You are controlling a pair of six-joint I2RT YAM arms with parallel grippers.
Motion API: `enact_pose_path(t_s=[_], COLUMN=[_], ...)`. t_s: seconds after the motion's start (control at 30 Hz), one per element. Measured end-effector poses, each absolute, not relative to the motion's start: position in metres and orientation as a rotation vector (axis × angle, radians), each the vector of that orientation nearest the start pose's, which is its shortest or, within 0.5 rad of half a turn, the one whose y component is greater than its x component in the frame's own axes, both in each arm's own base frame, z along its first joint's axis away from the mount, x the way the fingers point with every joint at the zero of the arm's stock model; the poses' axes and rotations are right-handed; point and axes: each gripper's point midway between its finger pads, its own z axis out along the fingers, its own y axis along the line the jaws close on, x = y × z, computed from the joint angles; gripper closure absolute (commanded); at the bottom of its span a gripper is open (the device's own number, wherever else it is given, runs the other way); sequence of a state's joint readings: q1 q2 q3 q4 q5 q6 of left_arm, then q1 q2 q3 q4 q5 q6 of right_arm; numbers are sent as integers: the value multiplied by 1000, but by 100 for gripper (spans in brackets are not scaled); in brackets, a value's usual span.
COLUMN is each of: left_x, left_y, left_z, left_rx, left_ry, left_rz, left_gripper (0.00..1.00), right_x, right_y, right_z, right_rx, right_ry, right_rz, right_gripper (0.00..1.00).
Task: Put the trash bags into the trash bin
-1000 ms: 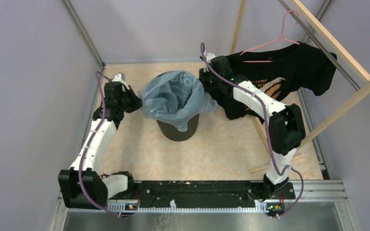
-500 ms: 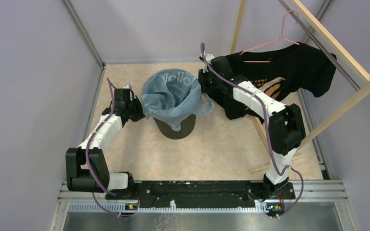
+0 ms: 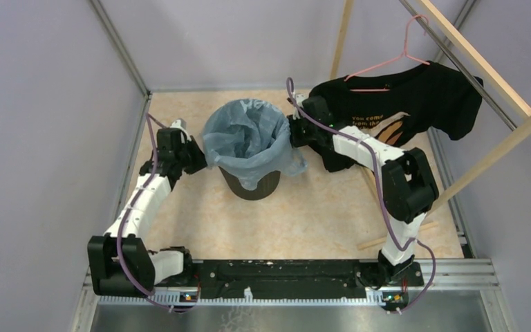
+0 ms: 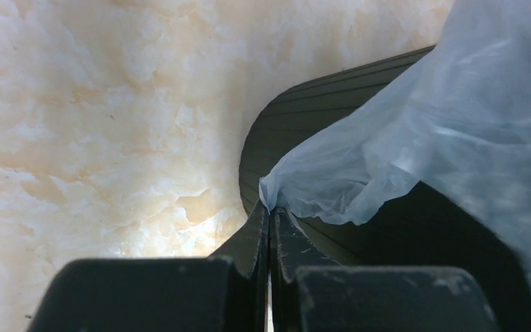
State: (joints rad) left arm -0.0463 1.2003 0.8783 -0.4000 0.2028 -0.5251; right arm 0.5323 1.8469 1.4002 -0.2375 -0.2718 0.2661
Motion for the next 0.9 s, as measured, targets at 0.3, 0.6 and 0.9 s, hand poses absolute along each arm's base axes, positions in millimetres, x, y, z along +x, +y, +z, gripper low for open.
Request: enact_pose_path(t_s=[0.3, 0.6, 0.9], left_x=[281, 277, 273], left_y=[-83, -90, -96], left_z=[78, 94, 115], left_rx=[-540, -539, -498], left_ry=[2460, 2415, 2333], left_rz=[-608, -675, -734], left_gripper=[100, 100, 100], right_x=[398, 398, 397], right_y=[301, 300, 282], right_z=[152, 172, 156], right_rx=[-460, -456, -459], right_ry=[2270, 2211, 2272], right_rz=[723, 728, 609], right_gripper=[87, 86, 59])
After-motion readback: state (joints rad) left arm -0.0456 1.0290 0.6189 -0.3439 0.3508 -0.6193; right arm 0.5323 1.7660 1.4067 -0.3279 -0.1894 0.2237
